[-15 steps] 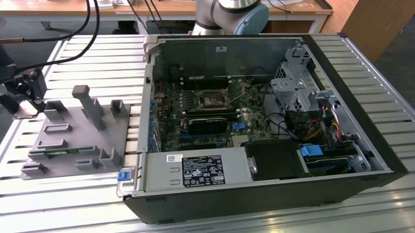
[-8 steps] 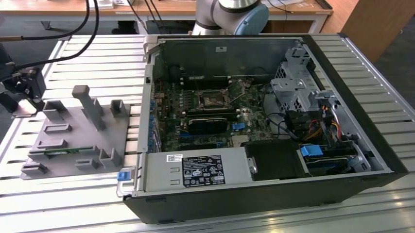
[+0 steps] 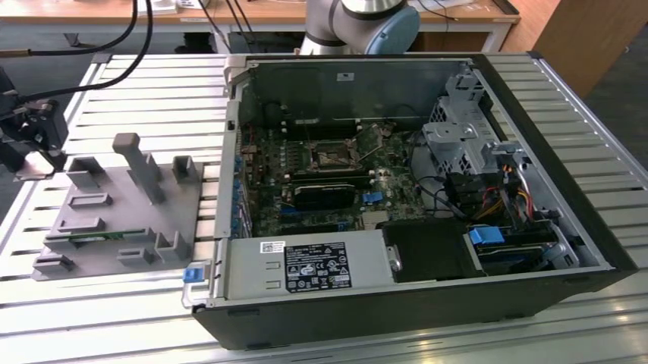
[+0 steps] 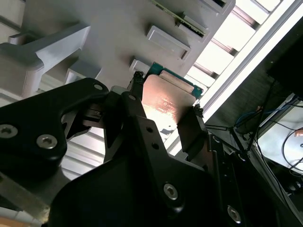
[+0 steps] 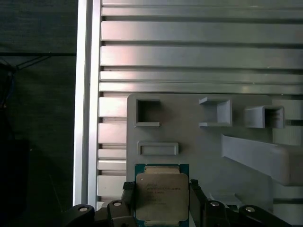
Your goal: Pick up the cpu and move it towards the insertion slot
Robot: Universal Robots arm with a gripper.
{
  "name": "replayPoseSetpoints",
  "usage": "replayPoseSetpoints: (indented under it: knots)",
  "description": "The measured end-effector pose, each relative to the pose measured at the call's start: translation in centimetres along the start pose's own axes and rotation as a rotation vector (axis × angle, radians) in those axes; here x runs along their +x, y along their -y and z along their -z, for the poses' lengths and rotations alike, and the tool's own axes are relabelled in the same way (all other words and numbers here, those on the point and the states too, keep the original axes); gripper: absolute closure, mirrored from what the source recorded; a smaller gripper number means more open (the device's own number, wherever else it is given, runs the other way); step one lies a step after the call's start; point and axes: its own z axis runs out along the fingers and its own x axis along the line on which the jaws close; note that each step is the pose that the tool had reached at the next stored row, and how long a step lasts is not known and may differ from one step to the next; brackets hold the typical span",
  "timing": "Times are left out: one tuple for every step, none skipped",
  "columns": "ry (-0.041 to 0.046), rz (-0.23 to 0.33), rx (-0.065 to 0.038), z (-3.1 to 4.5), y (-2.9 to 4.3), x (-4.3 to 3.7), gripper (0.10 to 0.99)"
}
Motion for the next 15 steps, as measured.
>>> replayPoseSetpoints:
  knots:
    - [0.0001,0.000,0.000,0.13,-0.01,0.00,0.545]
    - [0.0000,0.000,0.000,0.28,-0.01,0.00,0.545]
    - [0.0000,0.000,0.000,0.46,-0.02,0.00,0.545]
    - [0.0000,0.000,0.000,0.66,-0.03,0.00,0.545]
    - [0.0001,0.000,0.000,0.85,-0.04,0.00,0.545]
    - [0.0000,0.000,0.000,1.05,-0.05,0.00,0.545]
    - [0.0001,0.000,0.000,1.23,-0.06,0.00,0.545]
    - [0.0000,0.000,0.000,1.42,-0.06,0.01,0.545]
    - [0.0000,0.000,0.000,1.63,-0.07,0.01,0.545]
    - [-0.0001,0.000,0.000,1.82,-0.08,0.01,0.545]
    - [0.0000,0.000,0.000,1.97,-0.09,0.01,0.545]
    - [0.0000,0.000,0.000,2.11,-0.09,0.01,0.545]
    - [0.0000,0.000,0.000,2.25,-0.10,0.01,0.545]
    - [0.0000,0.000,0.000,2.41,-0.11,0.01,0.545]
    - [0.0001,0.000,0.000,2.57,-0.11,0.01,0.545]
